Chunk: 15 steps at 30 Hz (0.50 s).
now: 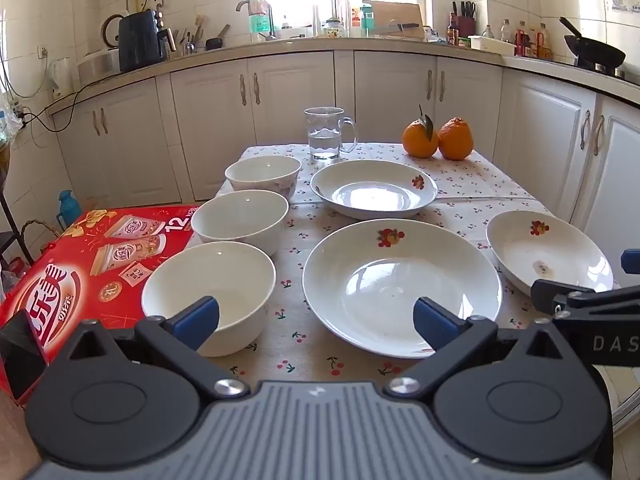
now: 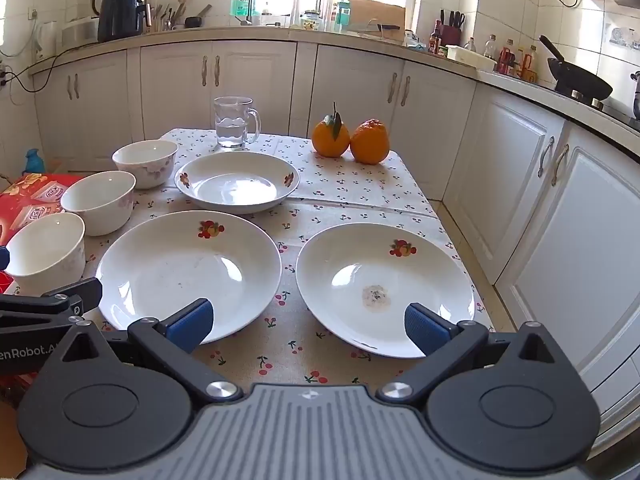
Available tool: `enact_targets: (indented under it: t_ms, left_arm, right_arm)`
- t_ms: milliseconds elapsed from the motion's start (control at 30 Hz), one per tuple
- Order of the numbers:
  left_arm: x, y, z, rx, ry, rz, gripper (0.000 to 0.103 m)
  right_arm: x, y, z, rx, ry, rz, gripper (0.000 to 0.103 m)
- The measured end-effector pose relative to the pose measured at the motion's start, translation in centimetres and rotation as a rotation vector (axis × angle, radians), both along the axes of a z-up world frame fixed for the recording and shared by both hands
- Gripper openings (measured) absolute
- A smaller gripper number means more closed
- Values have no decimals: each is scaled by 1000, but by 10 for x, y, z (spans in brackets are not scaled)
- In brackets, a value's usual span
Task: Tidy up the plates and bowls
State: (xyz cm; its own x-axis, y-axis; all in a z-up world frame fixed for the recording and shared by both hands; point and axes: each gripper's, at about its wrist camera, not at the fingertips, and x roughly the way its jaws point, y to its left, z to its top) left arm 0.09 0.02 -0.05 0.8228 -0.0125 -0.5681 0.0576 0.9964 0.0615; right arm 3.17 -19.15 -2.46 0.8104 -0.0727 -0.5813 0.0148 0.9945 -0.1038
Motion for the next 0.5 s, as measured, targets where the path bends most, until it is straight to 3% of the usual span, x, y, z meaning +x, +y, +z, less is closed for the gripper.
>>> enact_targets:
  t_ms: [500]
  left_arm:
    - [1,2,1,-7,-1,8,102]
  right_arm:
    - [-3,2,1,-7,-5,4,103]
